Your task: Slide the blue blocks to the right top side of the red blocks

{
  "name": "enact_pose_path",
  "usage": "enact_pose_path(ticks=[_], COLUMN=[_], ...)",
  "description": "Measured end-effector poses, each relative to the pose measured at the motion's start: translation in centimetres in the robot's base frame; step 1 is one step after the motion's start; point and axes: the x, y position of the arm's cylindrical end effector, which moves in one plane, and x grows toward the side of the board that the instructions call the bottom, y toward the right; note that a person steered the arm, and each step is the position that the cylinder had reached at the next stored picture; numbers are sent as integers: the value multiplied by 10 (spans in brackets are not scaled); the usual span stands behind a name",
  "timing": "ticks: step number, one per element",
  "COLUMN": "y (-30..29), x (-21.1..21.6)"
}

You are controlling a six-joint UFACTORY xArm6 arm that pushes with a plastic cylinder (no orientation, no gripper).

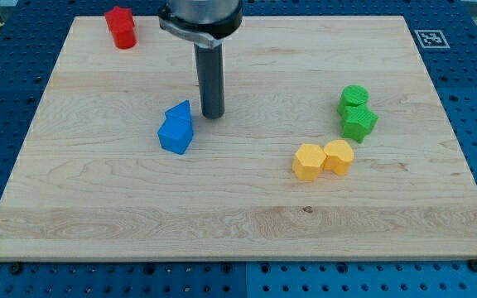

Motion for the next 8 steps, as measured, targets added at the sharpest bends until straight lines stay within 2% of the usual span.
enact_pose_path(ticks=[3, 4, 6, 7, 8], y=[-6, -31, -59, -53, -50], x=[77, 86, 85, 73, 43])
